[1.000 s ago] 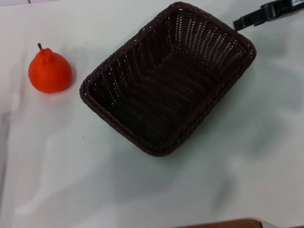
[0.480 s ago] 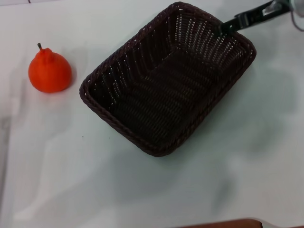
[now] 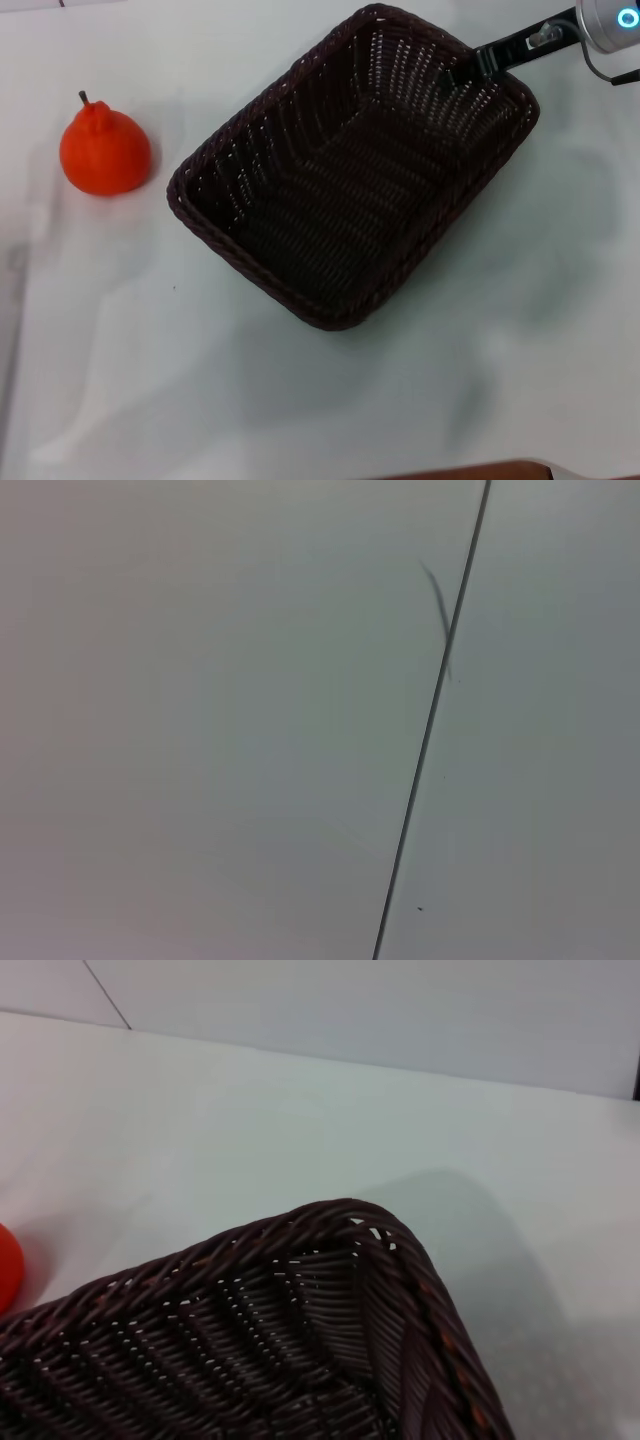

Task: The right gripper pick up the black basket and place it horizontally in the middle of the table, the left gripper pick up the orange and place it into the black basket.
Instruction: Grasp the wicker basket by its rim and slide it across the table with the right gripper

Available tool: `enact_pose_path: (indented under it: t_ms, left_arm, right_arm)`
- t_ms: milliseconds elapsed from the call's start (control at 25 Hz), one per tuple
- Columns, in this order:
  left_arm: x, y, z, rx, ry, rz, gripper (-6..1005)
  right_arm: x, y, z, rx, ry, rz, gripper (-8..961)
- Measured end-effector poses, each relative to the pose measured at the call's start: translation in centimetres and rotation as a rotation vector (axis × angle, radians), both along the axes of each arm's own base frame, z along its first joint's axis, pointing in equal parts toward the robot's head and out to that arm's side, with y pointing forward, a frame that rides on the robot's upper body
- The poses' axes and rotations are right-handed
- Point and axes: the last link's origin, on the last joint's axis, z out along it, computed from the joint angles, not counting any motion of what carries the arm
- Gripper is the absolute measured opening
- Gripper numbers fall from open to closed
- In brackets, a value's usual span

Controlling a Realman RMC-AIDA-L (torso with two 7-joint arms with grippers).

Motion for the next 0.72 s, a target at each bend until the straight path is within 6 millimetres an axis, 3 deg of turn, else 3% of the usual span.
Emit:
enact_pose_path:
  t_ms: [200, 440, 720]
  left_arm:
    - [0.0, 0.0, 0.0, -0.002, -0.001, 0.002, 917]
    - [0.0, 0.0, -0.1, -0.005, -0.003, 0.001, 919]
    - [0.0, -0.3, 0.0, 0.005, -0.004, -0.005, 918]
  right_arm:
    - [-0.1, 0.1, -0.4, 0.002, 0.005, 0.011, 454]
    - [-0.5, -0.1, -0.9, -0.009, 0.054, 0.001, 249]
    - [-0.7, -1.7, 1.1, 0.022, 0.191, -0.131, 225]
